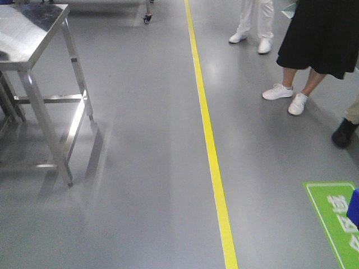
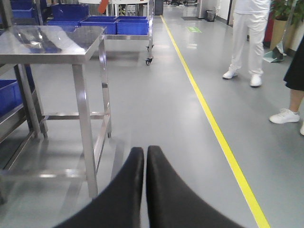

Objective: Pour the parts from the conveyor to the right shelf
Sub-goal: 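Drive down the aisle between the shelves of blue bins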

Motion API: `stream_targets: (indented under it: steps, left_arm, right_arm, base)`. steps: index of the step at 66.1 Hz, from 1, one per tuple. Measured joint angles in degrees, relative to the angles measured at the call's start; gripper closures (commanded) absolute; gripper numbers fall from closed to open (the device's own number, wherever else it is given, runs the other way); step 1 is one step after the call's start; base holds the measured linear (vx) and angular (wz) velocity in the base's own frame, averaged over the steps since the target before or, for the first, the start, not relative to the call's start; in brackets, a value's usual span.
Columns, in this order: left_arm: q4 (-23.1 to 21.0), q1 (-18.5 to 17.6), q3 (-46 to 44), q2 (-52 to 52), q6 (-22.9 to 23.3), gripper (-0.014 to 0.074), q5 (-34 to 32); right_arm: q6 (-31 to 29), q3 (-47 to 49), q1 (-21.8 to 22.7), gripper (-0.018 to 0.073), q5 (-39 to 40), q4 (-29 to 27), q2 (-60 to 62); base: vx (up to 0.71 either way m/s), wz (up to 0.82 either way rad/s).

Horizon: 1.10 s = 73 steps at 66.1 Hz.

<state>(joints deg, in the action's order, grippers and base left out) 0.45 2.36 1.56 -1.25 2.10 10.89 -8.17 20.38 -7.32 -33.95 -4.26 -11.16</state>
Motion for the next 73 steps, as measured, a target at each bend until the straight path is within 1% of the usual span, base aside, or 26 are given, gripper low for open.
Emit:
stream_targets:
  steps: [73]
  left_arm:
    - [0.0,0.0,0.0,0.0,0.0,0.0603,0.0]
  right_arm:
    - [0.0,0.0,0.0,0.0564,0.0,0.0,0.0]
  base:
    - [0.81,-0.01]
